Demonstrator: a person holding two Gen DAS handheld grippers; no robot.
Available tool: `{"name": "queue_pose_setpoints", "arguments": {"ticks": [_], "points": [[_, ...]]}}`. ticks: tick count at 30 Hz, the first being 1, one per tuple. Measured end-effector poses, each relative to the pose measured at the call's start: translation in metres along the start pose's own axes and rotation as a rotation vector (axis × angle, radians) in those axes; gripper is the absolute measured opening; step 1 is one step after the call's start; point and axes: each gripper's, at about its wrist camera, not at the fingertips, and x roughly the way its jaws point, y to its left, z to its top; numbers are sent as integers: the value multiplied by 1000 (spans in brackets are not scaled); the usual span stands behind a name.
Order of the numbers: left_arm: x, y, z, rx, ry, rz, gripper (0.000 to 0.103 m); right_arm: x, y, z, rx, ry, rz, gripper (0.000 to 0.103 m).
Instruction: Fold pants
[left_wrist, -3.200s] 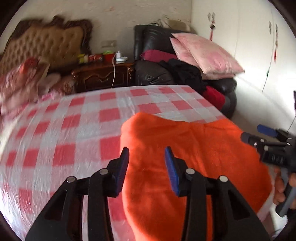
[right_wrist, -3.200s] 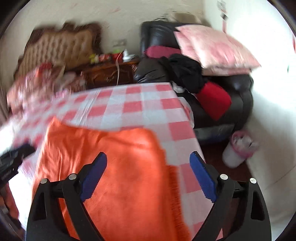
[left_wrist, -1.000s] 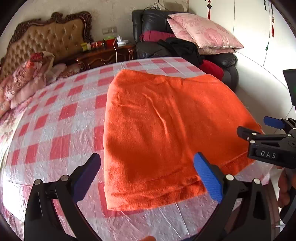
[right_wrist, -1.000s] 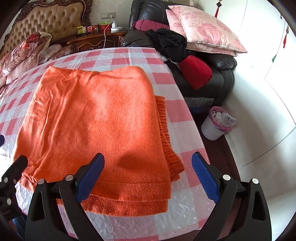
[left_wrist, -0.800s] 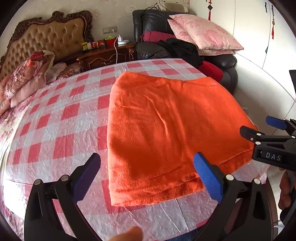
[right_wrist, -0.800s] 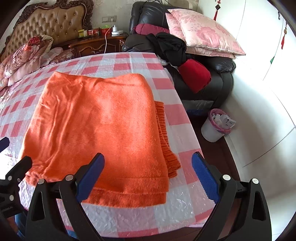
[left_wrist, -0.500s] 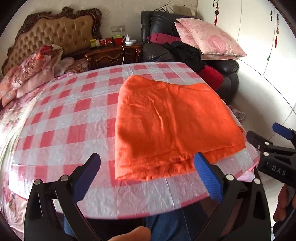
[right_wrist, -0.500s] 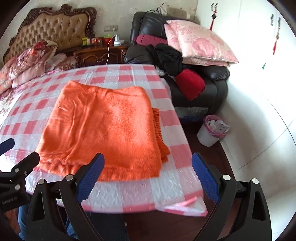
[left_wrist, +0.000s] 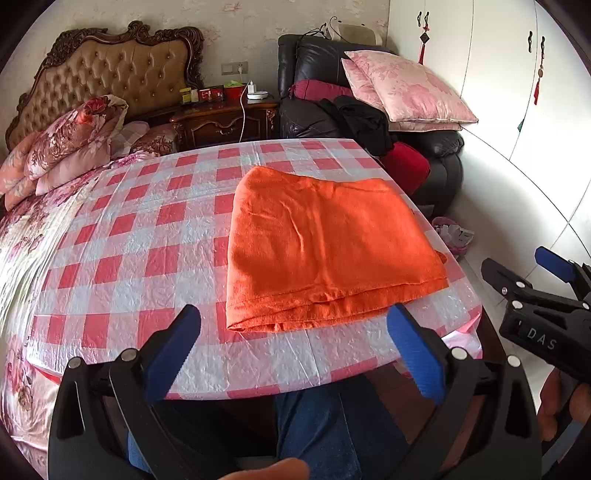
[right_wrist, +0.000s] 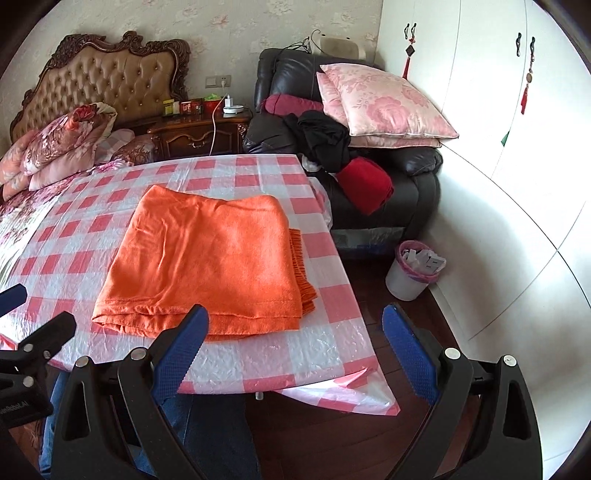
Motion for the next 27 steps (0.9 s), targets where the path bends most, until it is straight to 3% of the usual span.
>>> {"name": "queue_pose_setpoints", "arguments": {"ticks": [13,16,21,27], "points": [[3,-3,0,4,2,-25,101,3,1,-3,-4,3,1,92],[-1,-7,0,23,-51,-56,101,4,1,-4,-6,6,-3,92],[6,-13,5,34,-20,-148,101,6,-2,-5,3,13,-7,92],[7,9,5,-17,-30,-167,101,15,0,-7,10,31,4,92]]}}
